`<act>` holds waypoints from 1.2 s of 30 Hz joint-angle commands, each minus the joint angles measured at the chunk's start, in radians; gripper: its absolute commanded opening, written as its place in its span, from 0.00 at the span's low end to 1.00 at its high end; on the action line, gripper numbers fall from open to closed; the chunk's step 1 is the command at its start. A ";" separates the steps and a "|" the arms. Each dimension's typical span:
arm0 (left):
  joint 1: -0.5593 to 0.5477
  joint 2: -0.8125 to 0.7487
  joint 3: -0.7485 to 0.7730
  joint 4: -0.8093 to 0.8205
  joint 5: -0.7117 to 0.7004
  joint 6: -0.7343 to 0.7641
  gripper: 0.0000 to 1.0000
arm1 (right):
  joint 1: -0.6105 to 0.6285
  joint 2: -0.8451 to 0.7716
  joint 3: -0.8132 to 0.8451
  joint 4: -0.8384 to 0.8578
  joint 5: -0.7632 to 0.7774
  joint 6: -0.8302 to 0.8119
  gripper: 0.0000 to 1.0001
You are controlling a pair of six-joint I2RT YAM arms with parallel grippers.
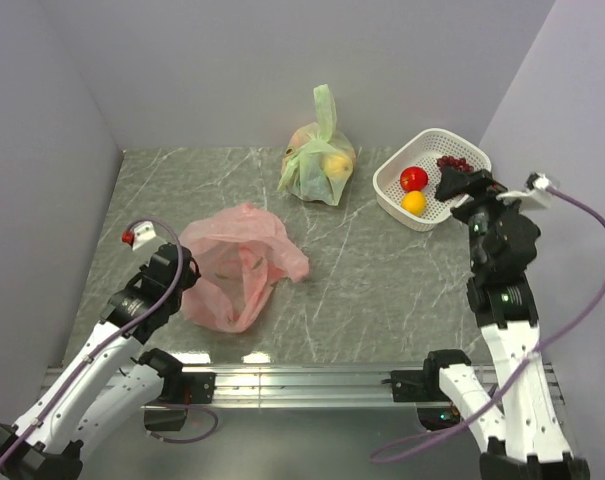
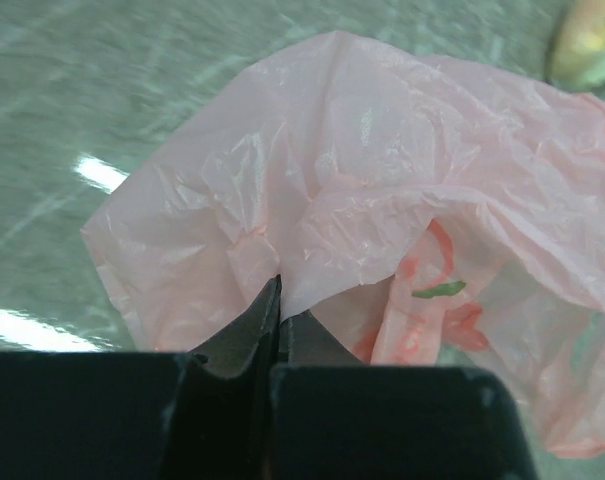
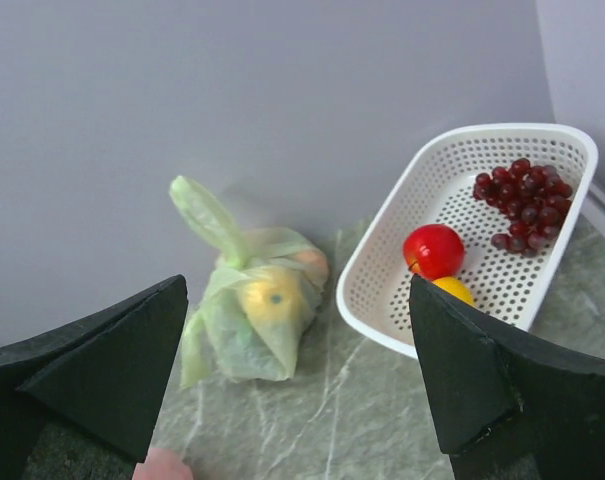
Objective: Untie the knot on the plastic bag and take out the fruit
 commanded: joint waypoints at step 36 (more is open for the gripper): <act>0.175 -0.477 0.217 0.110 -0.150 0.480 0.99 | 0.082 -0.871 -0.479 -0.135 0.067 -0.172 0.98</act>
